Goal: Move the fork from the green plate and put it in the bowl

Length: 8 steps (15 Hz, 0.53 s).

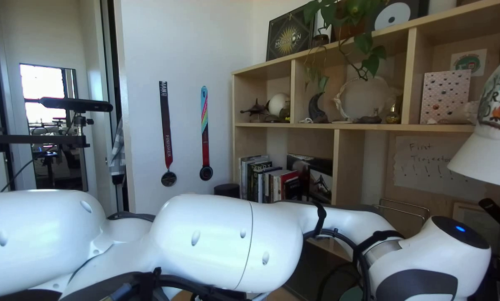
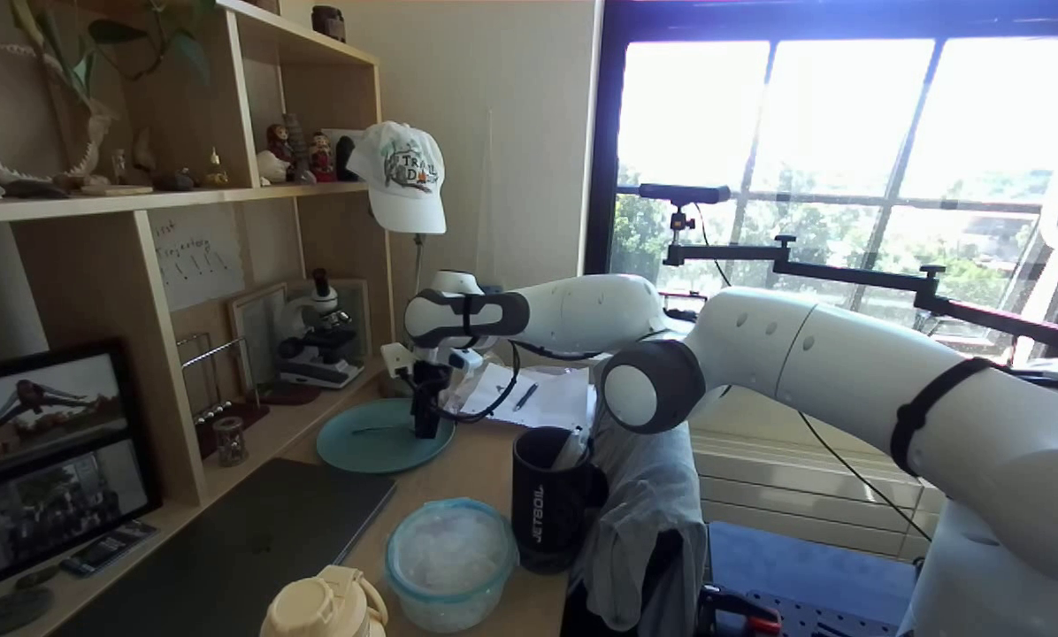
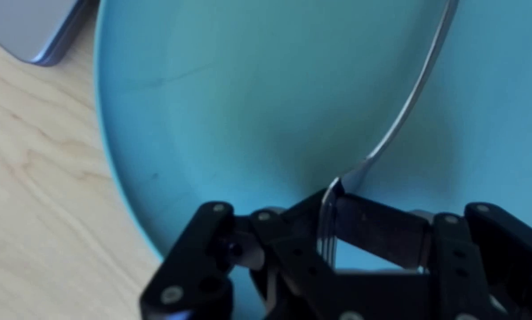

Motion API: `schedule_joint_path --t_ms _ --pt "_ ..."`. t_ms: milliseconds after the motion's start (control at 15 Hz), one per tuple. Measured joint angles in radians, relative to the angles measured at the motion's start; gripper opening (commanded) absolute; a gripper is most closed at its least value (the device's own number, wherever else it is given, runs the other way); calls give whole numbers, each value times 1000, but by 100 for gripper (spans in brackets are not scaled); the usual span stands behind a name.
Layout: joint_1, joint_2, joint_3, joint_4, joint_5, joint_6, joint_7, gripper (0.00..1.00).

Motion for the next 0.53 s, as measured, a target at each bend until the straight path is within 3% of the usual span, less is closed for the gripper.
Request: schedule_joint_path --t_ms 333,400,533 --pt "-7 -21 19 0 0 0 -1 77" --pt "-7 -24 23 0 0 0 -1 34" --pt "-6 -27 25 0 0 0 -4 37"
